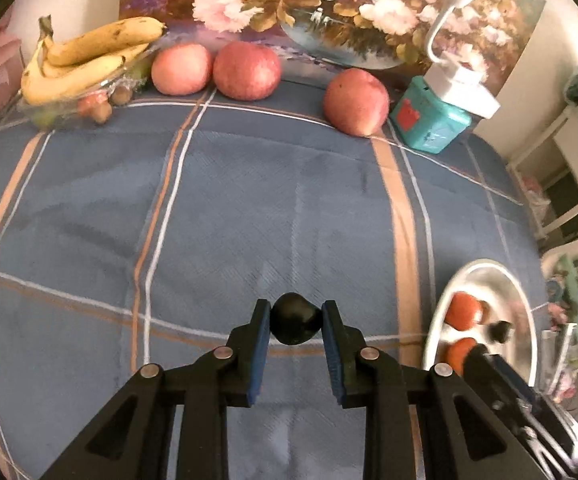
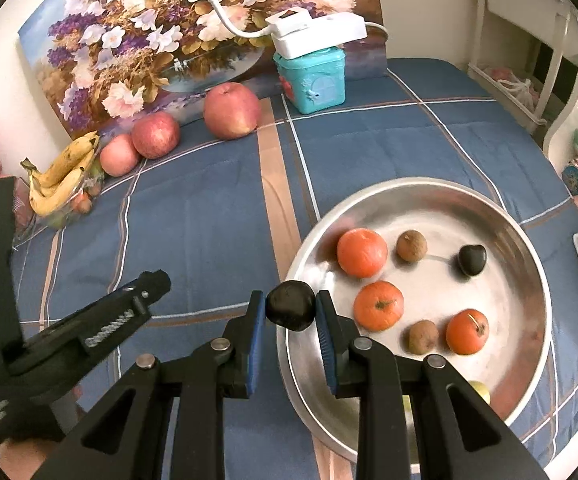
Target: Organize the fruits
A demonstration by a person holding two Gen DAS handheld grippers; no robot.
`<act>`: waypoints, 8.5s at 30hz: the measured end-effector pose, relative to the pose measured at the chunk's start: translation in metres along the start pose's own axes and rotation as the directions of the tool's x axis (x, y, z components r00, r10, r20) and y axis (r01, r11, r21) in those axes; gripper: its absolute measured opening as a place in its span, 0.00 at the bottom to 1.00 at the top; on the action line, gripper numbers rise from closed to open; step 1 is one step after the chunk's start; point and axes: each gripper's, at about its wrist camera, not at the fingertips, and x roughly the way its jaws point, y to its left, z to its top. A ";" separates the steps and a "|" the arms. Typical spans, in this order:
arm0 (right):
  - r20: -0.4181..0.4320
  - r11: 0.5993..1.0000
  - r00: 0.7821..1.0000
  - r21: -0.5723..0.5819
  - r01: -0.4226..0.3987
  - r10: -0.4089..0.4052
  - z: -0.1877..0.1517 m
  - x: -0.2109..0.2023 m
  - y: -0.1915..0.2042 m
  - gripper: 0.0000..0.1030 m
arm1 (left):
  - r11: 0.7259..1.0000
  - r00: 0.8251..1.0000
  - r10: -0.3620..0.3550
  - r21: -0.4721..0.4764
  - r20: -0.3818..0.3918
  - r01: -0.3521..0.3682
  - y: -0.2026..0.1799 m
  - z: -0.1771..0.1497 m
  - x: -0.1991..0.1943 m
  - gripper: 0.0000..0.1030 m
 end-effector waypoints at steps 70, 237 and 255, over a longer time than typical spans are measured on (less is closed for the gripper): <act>0.030 0.980 0.992 0.164 0.113 -0.119 0.017 0.028 -0.108 0.37 | 0.933 0.994 -0.056 0.350 -0.095 0.086 -0.128 -0.061 0.024 0.28; 0.063 0.984 0.990 -0.117 0.131 -0.125 -0.045 -0.071 -0.024 0.92 | 0.936 0.936 0.351 0.004 -0.024 -0.351 0.029 -0.112 -0.091 1.00; 0.048 0.984 0.992 -0.126 0.125 -0.120 -0.046 -0.068 -0.023 0.92 | 0.938 0.937 0.346 0.018 -0.045 -0.345 0.026 -0.114 -0.087 1.00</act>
